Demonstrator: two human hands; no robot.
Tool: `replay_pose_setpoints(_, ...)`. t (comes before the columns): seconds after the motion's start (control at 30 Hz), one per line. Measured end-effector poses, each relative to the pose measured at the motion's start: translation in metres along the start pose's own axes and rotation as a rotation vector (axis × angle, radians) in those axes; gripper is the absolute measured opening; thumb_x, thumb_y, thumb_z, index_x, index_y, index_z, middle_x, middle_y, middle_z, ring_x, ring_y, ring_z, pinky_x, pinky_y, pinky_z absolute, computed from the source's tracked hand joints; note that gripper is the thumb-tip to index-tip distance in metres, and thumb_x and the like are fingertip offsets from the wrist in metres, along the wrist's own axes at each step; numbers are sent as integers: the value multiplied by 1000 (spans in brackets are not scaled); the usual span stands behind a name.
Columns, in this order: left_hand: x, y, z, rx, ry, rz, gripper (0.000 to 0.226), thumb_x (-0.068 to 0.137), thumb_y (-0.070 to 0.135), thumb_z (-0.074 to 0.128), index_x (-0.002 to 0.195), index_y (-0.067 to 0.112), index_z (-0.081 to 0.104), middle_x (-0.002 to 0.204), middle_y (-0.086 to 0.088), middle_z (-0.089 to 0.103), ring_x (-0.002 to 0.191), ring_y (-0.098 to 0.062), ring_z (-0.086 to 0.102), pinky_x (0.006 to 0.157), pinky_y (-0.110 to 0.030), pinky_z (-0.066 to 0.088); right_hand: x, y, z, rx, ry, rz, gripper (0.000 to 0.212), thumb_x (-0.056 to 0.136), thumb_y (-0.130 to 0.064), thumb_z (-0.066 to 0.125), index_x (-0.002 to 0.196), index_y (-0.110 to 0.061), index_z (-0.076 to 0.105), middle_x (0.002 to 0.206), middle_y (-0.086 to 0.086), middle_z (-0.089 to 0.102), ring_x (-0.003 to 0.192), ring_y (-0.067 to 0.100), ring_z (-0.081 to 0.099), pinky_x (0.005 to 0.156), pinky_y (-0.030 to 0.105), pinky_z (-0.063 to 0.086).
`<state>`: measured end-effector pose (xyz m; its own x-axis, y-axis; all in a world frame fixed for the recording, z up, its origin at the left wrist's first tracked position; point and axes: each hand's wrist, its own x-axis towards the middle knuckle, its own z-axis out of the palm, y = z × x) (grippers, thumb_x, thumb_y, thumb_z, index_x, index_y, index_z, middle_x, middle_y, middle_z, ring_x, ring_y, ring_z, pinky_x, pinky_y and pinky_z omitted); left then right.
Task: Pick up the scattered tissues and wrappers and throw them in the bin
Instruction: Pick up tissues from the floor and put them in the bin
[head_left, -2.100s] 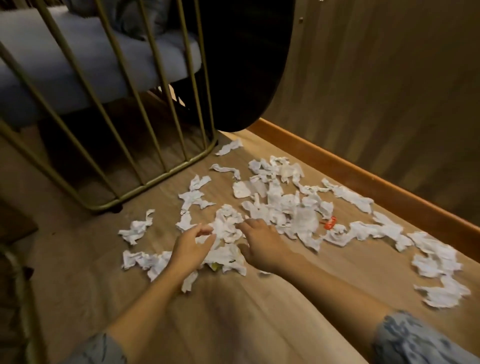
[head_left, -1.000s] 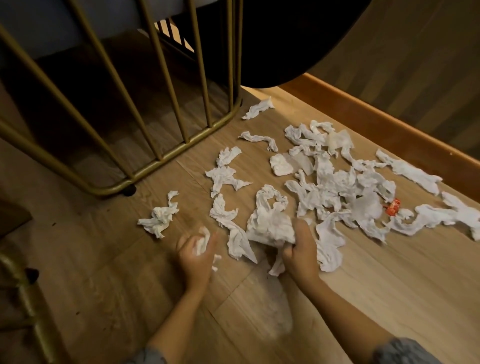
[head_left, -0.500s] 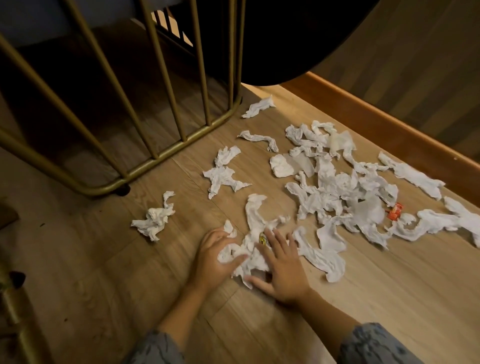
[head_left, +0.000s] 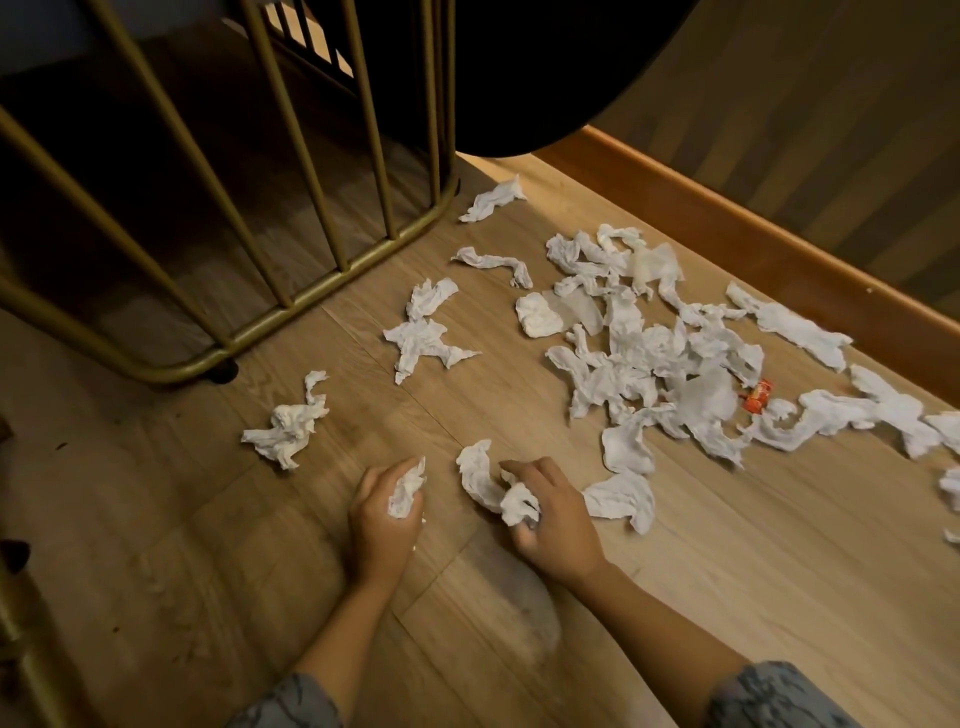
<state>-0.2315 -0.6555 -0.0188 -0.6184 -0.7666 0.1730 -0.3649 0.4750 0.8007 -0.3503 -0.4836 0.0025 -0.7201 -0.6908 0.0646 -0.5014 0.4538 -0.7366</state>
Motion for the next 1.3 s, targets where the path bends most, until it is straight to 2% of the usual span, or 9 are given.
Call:
replay_pose_setpoints(0.1,2,6,1,-23,42,-64,23,66,4,86,85,10,75,86,-1,62,72,-3,59,66,-9,47,-3,-1,8,-213,-120,-40,59,77,-34,52,135,-28,52,142,2,44,101,19,60,66,28,48)
replay_pose_setpoints(0.2,4,17,6,-38,90,-184,26,59,16,91,72,12,69,82,-1,61,69,-2,54,63,-13,46,-6,-1,20,-392,-286,-90,64,81,-48,61,140,-30,43,132,5,47,110,23,51,62,32,46)
replay_pose_setpoints(0.43,20,48,13,-57,-79,-101,19,70,-1,79,72,13,68,87,1,67,78,-13,63,68,-17,49,4,-5,-4,-186,-145,16,6,75,-13,59,73,-9,62,85,10,53,81,23,56,62,25,34)
replay_pose_setpoints(0.63,78,150,32,-29,-372,176,18,79,13,78,96,16,75,96,2,72,90,-11,64,76,-10,45,38,-17,-117,-239,-59,12,12,75,-7,64,81,-12,56,105,13,56,91,28,58,70,30,44)
replay_pose_setpoints(0.73,100,216,42,48,-449,370,31,73,27,83,101,16,74,104,-3,72,99,-18,65,87,-30,50,46,-34,-190,-363,-95,-22,24,78,-6,66,89,-18,48,101,13,61,92,30,58,71,33,44)
replay_pose_setpoints(0.83,103,281,50,98,-433,485,41,72,43,81,94,9,75,99,-7,73,96,-22,66,82,-36,51,44,-44,-267,-461,-78,-77,41,78,1,65,113,-22,65,110,5,64,100,22,57,81,33,50)
replay_pose_setpoints(0.93,93,349,59,142,-417,589,50,77,59,68,90,11,74,89,-4,73,84,-18,67,69,-32,52,37,-47,-340,-585,-7,-182,25,80,-4,67,102,-14,74,97,6,66,91,21,59,78,33,51)
replay_pose_setpoints(1.07,66,439,81,58,-520,674,19,86,32,60,91,14,64,85,0,64,78,-14,59,59,-25,40,11,-37,-422,-561,184,-96,12,83,-16,70,89,-7,73,86,6,65,79,22,61,67,26,49)
replay_pose_setpoints(1.3,-16,561,157,-63,-768,520,47,83,5,65,114,17,32,90,0,48,75,-14,58,54,-18,50,-84,10,-522,-481,635,-223,20,81,-21,64,66,-9,62,63,3,59,56,14,53,52,26,44)
